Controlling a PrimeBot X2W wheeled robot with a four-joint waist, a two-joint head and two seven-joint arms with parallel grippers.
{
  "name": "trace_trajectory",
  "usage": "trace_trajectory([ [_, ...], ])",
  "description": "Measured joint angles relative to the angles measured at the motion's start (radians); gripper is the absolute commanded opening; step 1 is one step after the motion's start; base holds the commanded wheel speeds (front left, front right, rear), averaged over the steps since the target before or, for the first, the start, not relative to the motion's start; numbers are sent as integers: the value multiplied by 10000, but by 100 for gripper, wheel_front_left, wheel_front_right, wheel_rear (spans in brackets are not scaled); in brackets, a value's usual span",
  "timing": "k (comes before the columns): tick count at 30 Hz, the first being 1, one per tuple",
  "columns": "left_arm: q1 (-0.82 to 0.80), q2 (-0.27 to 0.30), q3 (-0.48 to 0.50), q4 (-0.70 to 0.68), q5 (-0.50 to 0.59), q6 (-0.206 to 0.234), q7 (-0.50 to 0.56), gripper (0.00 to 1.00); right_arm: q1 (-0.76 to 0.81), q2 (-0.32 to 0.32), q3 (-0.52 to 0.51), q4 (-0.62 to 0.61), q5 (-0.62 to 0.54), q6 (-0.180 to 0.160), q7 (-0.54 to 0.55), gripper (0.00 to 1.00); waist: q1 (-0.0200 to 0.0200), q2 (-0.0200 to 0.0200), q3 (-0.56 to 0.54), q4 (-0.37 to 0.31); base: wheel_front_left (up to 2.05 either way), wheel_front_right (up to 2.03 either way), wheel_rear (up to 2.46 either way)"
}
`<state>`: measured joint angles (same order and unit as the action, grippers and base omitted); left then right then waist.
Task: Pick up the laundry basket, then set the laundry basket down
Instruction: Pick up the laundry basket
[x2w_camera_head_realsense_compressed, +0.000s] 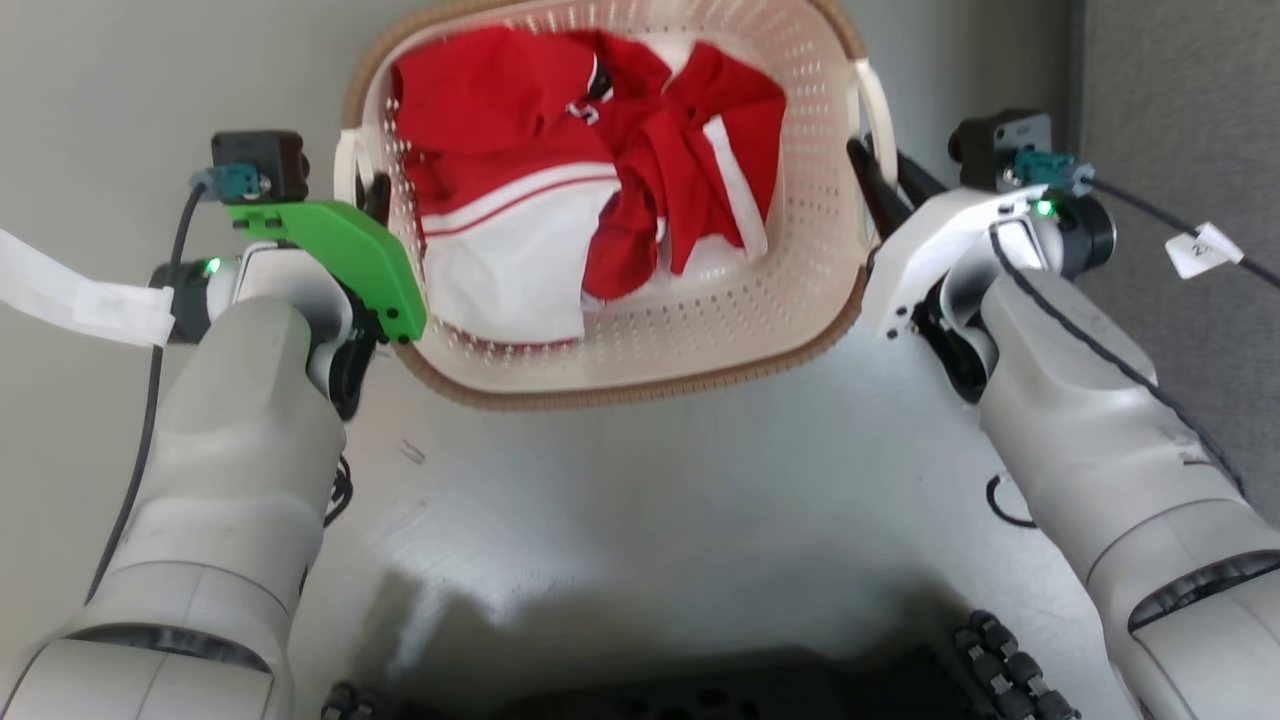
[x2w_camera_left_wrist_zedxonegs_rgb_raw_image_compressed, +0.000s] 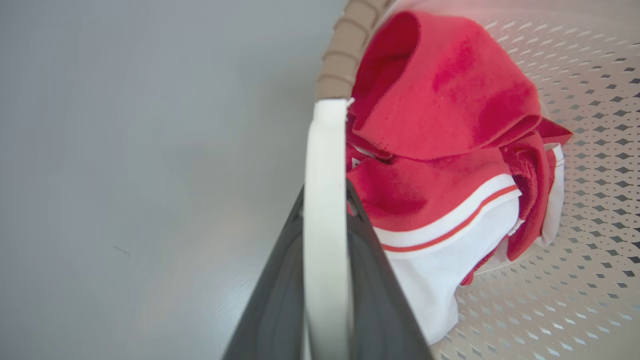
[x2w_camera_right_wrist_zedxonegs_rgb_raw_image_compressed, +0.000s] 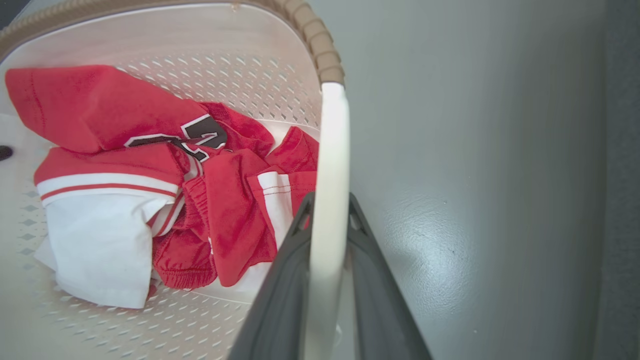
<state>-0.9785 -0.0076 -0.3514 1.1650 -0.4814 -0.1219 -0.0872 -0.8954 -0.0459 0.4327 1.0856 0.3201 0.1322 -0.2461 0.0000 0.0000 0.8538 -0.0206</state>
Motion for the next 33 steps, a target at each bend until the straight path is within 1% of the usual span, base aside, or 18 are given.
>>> trace_trajectory([
  [6, 255, -81, 6, 458, -265, -27, 297, 0, 280, 88, 263, 303, 403, 27, 17, 0, 0, 0, -650, -25, 0, 0, 0],
  [9, 407, -94, 8, 637, -424, -102, 485, 0, 490, 140, 360, 449, 573, 29, 123, 0, 0, 0, -1006, -47, 0, 0, 0],
  [15, 738, -128, -4, 848, -548, -105, 871, 0, 951, 211, 550, 596, 1032, 84, 332, 0, 0, 0, -1764, -92, 0, 0, 0],
  [25, 1373, -155, -65, 945, -876, -146, 1553, 0, 1654, 282, 838, 805, 1749, 86, 1099, 0, -1, 0, -3057, -179, 0, 0, 0],
  [26, 1488, -157, -71, 984, -976, -146, 1707, 0, 1752, 288, 911, 826, 1841, 86, 1258, 0, 0, 0, -3309, -196, 0, 0, 0],
  [33, 1726, -159, -128, 1072, -1055, -146, 2027, 0, 2001, 303, 1074, 826, 2238, 86, 1712, 0, 0, 0, -4035, -252, 0, 0, 0],
])
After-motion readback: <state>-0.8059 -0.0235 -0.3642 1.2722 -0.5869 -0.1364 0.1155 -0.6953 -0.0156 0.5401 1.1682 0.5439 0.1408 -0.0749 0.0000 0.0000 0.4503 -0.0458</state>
